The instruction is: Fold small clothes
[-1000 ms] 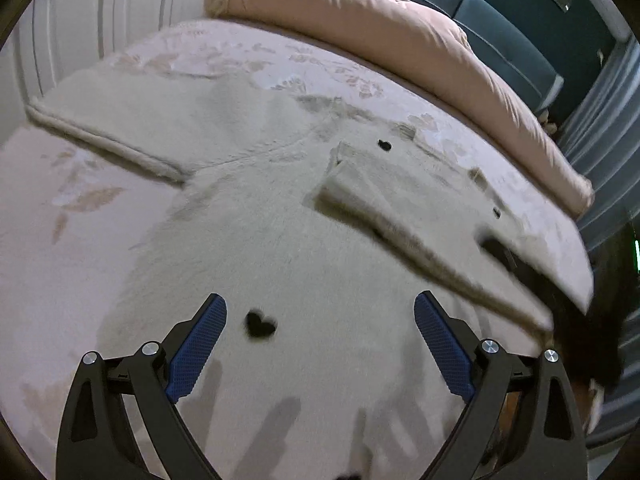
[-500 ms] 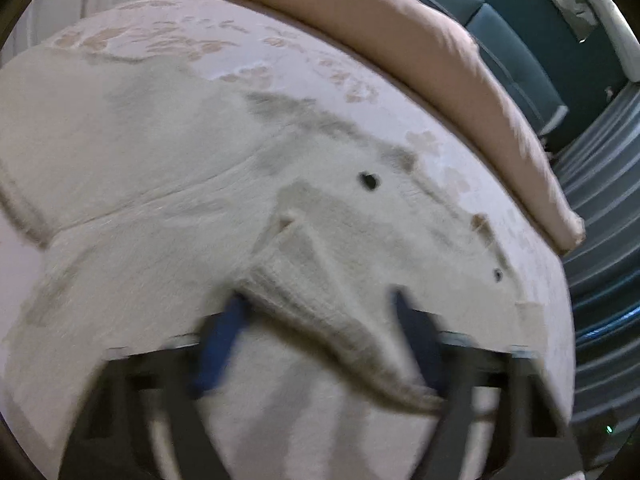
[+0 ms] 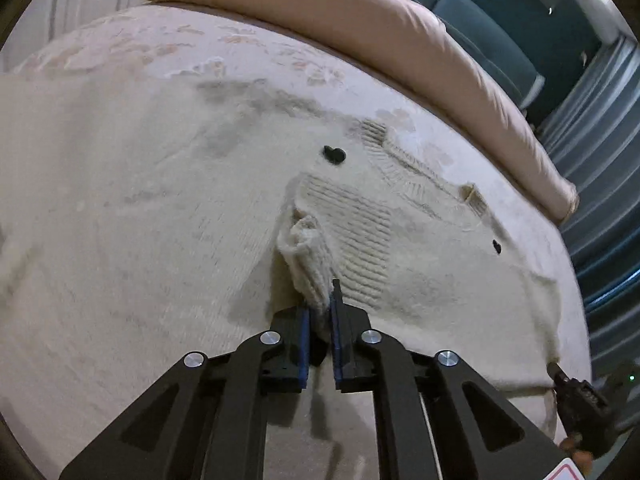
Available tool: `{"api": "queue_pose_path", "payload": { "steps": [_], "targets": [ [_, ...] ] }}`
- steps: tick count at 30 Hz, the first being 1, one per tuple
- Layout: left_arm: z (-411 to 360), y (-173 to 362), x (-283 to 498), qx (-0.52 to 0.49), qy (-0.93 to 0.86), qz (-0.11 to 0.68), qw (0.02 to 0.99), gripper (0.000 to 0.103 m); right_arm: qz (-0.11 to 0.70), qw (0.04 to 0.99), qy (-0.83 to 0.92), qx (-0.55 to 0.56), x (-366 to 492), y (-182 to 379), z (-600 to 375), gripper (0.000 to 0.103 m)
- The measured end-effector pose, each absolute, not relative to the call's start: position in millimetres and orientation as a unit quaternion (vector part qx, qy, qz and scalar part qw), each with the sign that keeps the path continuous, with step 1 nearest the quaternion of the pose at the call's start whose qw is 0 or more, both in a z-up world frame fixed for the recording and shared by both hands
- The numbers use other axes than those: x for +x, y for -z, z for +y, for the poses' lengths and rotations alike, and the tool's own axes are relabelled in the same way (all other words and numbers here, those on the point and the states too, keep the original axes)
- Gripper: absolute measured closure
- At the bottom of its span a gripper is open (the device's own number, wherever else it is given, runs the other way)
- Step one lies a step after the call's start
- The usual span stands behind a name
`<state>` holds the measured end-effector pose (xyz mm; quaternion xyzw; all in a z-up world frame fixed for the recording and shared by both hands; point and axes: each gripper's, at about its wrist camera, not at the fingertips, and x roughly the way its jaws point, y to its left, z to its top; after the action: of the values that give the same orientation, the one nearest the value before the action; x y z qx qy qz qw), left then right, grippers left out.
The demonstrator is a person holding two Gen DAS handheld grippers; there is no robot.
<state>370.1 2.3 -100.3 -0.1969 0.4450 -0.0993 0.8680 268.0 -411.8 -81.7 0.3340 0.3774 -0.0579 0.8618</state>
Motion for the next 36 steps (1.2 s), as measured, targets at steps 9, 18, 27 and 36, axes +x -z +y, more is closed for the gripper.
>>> {"api": "queue_pose_path", "payload": {
  "steps": [9, 18, 27, 36],
  "targets": [
    [5, 108, 361, -0.211, 0.107, 0.418, 0.877, 0.088, 0.352, 0.898, 0.080, 0.250, 276, 41, -397, 0.086],
    [10, 112, 356, -0.225, 0.117, 0.406, 0.878, 0.087, 0.400, 0.842, 0.109, 0.345, 238, 78, -418, 0.086],
    [9, 112, 354, -0.220, 0.117, 0.402, 0.881, 0.086, 0.356, 0.888, 0.127, 0.261, 280, 34, -430, 0.020],
    [4, 112, 353, -0.209, 0.114, 0.399, 0.885, 0.084, 0.382, 0.897, 0.037, 0.216, 386, 45, -421, 0.093]
  ]
}}
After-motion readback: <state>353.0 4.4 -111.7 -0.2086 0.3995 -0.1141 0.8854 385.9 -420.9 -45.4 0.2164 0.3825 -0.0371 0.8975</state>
